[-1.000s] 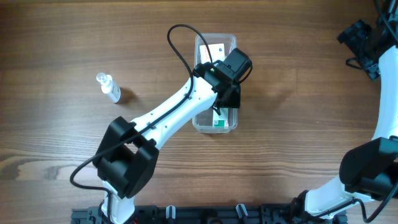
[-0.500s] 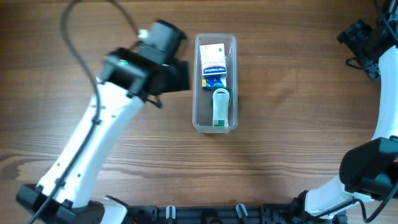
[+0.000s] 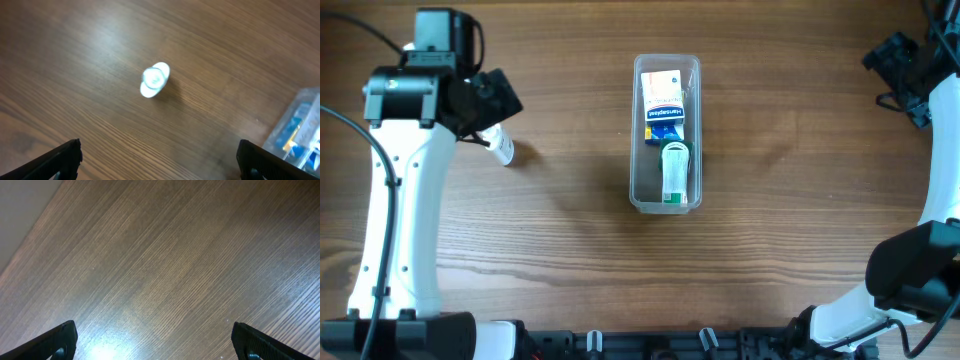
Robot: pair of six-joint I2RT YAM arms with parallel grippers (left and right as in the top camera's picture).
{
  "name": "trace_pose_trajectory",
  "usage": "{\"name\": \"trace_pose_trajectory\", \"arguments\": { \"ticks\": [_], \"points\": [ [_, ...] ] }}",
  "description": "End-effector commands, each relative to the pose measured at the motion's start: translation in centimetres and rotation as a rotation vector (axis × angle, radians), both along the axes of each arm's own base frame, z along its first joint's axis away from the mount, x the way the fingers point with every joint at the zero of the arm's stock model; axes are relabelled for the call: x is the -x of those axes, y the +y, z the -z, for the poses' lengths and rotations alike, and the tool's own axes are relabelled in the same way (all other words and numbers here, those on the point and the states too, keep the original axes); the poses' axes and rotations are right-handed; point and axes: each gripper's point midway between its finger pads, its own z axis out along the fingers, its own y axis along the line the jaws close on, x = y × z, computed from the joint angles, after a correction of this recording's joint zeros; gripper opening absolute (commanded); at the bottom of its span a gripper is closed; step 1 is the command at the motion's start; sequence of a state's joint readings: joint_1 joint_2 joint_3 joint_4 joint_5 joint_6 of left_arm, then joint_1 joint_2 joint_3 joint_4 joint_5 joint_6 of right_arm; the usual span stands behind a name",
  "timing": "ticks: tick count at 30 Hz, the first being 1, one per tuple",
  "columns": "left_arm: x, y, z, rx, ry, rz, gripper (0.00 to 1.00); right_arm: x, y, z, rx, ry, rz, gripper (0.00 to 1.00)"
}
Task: Pack container
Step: 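Open the left gripper and raise it out of the container, then move the left gripper to the white dropper bottle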
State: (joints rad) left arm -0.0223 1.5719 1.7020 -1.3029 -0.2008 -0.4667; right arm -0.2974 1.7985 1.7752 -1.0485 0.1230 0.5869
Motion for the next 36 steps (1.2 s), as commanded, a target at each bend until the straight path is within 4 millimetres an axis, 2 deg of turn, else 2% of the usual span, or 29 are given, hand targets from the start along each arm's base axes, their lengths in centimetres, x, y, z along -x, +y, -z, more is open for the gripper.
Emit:
{"name": "trace_pose_trajectory", "arguments": {
  "ticks": [1, 5, 8, 9, 10, 14, 23, 30, 36],
  "points": [
    [-0.9, 0.1, 2.3, 0.084, 0.071, 0.080, 0.98, -0.1, 0.1, 0.4, -0.013, 0.003, 0.009, 1.00],
    [-3.0, -0.9, 4.7, 0.088, 0.113, 0.357, 0.99, -0.1, 0.1, 0.4, -0.014, 0.003, 0.010, 1.00],
    [-4.3, -0.8, 5.4, 0.041, 0.104, 0.463, 0.93, -0.1, 0.1, 0.4, -0.014, 0.003, 0.010, 1.00],
    [-4.7, -0.7, 5.5, 0.021, 0.098, 0.505, 0.93, -0.1, 0.1, 0.4, -0.014, 0.003, 0.010, 1.00],
    [-5.0, -0.7, 5.7, 0.002, 0.100, 0.549, 0.99, -0.1, 0.1, 0.4, -0.014, 0.003, 0.010, 1.00],
    [-5.3, -0.7, 6.5, -0.001, 0.119, 0.572, 0.99, -0.1, 0.1, 0.4, -0.014, 0.003, 0.010, 1.00],
    [-6.1, 0.7, 11.2, -0.053, 0.253, 0.599, 0.99, -0.1, 0.1, 0.4, -0.014, 0.003, 0.010, 1.00],
    [-6.5, 2.4, 11.4, -0.083, 0.252, 0.557, 1.00, -0.1, 0.1, 0.4, -0.014, 0.003, 0.010, 1.00],
    [-4.9, 2.8, 13.3, -0.024, 0.300, 0.535, 0.99, -0.1, 0.1, 0.4, -0.014, 0.003, 0.010, 1.00]
  ]
}}
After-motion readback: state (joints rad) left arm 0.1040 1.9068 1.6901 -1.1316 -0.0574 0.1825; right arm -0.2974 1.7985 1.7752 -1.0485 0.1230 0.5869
